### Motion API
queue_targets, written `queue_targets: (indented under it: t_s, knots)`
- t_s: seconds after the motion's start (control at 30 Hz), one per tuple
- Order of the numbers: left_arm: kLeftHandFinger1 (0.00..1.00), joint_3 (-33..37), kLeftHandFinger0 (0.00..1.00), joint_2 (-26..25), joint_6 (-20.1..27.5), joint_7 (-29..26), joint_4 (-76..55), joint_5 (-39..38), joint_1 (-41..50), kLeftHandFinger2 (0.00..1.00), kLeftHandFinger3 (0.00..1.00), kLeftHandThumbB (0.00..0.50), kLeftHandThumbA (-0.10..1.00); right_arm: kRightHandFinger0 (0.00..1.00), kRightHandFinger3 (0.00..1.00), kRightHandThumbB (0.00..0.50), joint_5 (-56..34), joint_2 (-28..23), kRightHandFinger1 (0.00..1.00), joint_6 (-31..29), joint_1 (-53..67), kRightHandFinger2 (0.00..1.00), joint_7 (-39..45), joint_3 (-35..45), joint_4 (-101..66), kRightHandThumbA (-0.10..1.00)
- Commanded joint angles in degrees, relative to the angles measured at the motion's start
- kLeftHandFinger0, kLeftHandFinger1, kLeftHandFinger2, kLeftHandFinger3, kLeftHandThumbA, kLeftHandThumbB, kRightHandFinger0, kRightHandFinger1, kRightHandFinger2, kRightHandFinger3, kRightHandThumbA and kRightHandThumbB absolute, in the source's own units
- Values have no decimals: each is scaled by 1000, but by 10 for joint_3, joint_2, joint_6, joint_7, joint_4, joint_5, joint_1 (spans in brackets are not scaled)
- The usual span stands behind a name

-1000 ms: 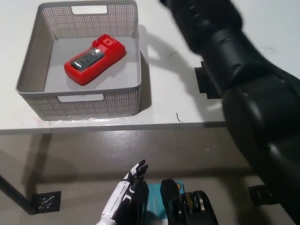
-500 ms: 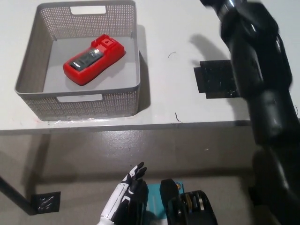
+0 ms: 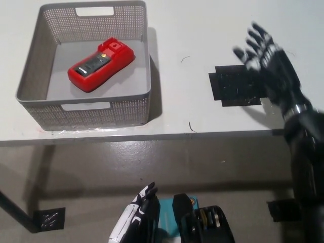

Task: Use the right hand to pick up a multimeter on the right side and put it into a container on the left side

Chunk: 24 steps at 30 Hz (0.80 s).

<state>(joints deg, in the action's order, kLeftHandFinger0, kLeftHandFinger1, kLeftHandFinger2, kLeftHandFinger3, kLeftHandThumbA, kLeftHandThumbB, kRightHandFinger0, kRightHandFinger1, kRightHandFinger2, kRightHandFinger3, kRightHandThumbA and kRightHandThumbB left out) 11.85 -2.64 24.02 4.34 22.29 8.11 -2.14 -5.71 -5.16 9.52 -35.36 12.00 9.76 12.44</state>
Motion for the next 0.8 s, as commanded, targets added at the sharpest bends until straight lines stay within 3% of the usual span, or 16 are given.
queue_targets:
  t_s: [0.0, 0.13, 0.17, 0.23, 0.37, 0.5, 0.63, 0.7, 0.77]
  knots:
    - [1000, -14, 1000, 5, 29, -14, -8, -8, 9, 1000, 1000, 462, 1000, 1000, 1000, 484, 140, -30, 1000, -68, 137, 1000, 46, -68, -590, 1000]
    - [1000, -13, 1000, 8, 29, -19, -11, -6, 12, 1000, 1000, 451, 1000, 1000, 1000, 466, 143, 8, 1000, -119, 237, 1000, 48, -124, -580, 1000]
    - [1000, -14, 1000, 10, 29, -18, -13, -12, 15, 1000, 1000, 451, 1000, 1000, 1000, 443, 182, 21, 1000, -171, 289, 1000, 44, -152, -558, 1000]
    - [1000, -11, 1000, 6, 29, -21, -16, -8, 17, 1000, 1000, 439, 1000, 1000, 1000, 447, 205, 30, 1000, -195, 322, 1000, 38, -177, -541, 1000]
    - [1000, -17, 1000, 12, 29, -16, -26, -18, 18, 1000, 1000, 498, 1000, 1000, 1000, 442, 258, 50, 1000, -283, 428, 1000, -10, -252, -428, 1000]
    - [1000, -13, 1000, 14, 29, -12, -31, -22, 16, 1000, 1000, 500, 1000, 1000, 1000, 435, 284, 63, 1000, -361, 462, 1000, -68, -277, -301, 1000]
    - [1000, -5, 1000, 21, 29, -12, -43, -25, 18, 1000, 1000, 500, 1000, 1000, 1000, 384, 312, 59, 1000, -365, 462, 1000, -149, -304, -187, 1000]
    - [1000, -1, 1000, 22, 29, -13, -47, -25, 18, 1000, 1000, 500, 1000, 1000, 1000, 384, 322, 57, 1000, -365, 453, 1000, -181, -313, -143, 1000]
    - [1000, 8, 1000, 25, 29, -22, -51, -17, 20, 1000, 1000, 500, 1000, 1000, 1000, 357, 285, 63, 1000, -365, 442, 1000, -194, -311, -62, 1000]
